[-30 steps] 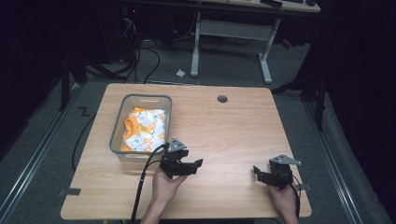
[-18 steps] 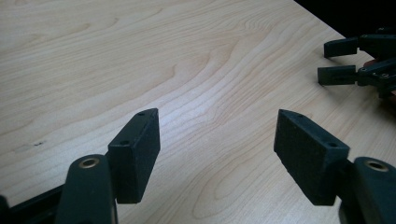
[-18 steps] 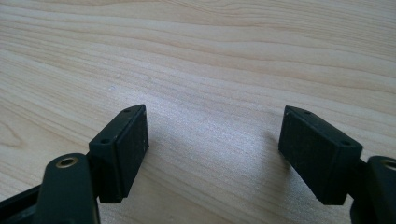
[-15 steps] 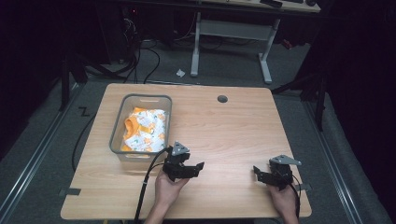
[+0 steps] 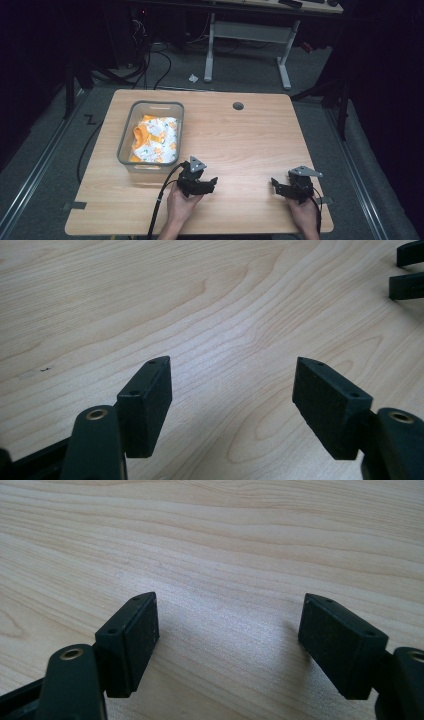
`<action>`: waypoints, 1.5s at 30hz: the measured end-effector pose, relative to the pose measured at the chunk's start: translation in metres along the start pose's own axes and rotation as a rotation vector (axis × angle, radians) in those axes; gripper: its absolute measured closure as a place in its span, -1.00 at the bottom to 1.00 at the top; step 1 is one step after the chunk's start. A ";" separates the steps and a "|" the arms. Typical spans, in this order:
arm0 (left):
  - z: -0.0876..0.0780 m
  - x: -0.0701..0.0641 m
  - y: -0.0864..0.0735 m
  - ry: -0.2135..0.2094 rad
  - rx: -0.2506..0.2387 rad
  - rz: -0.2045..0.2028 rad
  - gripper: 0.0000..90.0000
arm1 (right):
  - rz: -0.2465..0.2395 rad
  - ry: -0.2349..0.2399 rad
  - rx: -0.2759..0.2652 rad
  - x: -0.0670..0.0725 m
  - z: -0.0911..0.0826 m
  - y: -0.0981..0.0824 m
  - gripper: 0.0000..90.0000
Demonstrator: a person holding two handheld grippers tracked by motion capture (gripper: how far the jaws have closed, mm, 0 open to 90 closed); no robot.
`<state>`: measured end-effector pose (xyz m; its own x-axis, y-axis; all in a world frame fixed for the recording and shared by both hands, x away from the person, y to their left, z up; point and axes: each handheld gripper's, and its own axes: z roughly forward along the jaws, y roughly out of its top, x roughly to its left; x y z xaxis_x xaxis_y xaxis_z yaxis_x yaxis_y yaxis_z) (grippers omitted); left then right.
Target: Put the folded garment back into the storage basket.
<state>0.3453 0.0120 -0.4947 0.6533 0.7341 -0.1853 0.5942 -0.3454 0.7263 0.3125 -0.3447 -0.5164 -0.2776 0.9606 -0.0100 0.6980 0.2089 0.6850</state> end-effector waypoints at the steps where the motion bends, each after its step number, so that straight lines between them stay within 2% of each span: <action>1: 0.001 0.000 0.000 0.002 0.000 -0.001 -0.28 | 0.000 0.000 0.000 0.000 0.000 0.000 -0.46; 9: 0.009 -0.001 -0.006 0.055 0.017 0.037 -0.28 | 0.000 0.000 0.000 0.000 0.000 0.000 -0.46; 17: 0.014 0.001 -0.009 0.072 0.028 0.037 -0.27 | 0.000 0.000 0.000 0.000 0.000 0.000 -0.46; 24: 0.019 0.004 -0.013 0.082 0.042 0.020 -0.27 | 0.000 0.000 0.000 0.000 0.000 0.000 -0.46; 30: 0.022 0.006 -0.015 0.113 0.027 0.050 -0.27 | 0.000 0.000 0.000 0.000 0.000 0.000 -0.46; 31: 0.022 0.006 -0.017 0.127 0.015 0.073 -0.27 | 0.000 0.000 0.000 0.000 0.000 0.000 -0.46; 45: 0.021 0.006 -0.019 0.144 0.015 0.059 -0.34 | 0.001 0.000 0.000 0.000 0.000 0.000 -0.46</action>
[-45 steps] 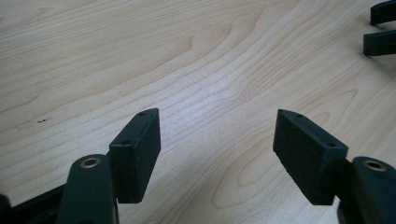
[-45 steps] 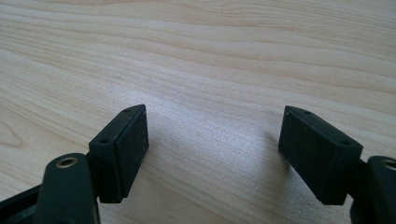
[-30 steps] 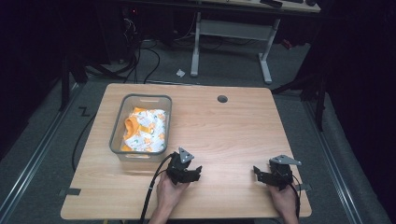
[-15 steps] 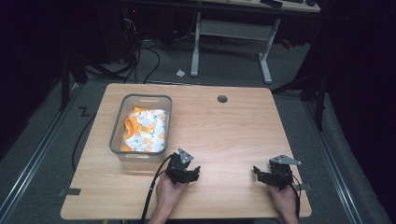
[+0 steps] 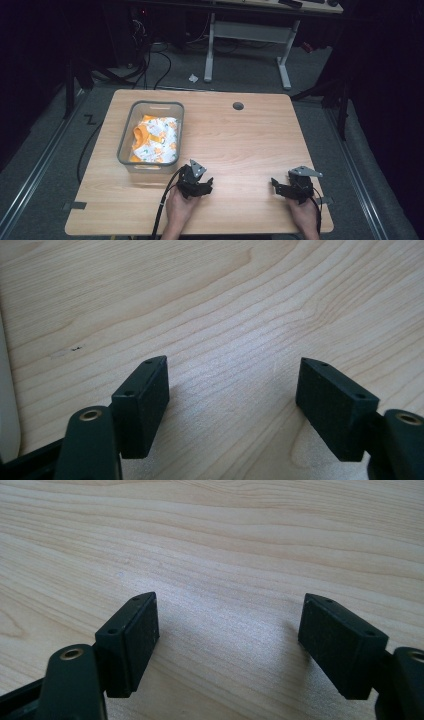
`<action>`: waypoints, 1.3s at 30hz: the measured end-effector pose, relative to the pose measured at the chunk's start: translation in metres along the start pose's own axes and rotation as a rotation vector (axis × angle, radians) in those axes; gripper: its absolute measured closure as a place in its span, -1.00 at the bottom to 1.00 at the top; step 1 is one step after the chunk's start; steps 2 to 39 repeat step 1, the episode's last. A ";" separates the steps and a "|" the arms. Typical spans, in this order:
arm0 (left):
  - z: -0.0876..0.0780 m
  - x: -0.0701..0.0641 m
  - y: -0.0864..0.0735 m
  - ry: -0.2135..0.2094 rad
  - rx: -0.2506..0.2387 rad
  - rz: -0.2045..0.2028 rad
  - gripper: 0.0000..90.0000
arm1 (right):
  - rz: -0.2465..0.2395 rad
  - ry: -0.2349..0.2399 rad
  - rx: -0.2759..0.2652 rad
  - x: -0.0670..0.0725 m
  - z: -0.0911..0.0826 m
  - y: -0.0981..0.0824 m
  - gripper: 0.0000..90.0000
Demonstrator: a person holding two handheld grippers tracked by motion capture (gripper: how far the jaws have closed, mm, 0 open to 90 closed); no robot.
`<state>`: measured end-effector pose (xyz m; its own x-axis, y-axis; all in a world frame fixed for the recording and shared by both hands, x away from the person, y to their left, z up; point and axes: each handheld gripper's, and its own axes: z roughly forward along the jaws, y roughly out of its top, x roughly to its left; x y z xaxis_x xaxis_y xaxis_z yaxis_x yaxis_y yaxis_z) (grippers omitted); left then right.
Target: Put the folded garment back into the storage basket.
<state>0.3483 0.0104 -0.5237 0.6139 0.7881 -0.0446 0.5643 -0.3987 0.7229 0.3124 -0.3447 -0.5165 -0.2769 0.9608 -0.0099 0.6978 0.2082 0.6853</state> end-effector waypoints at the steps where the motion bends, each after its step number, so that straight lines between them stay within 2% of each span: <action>1: 0.000 0.000 0.000 0.000 0.000 0.000 -0.34 | 0.000 0.000 0.000 0.000 0.000 0.000 -0.46; 39: 0.000 0.000 0.000 0.000 0.000 0.000 -0.34 | 0.000 0.000 0.000 0.000 0.000 0.000 -0.46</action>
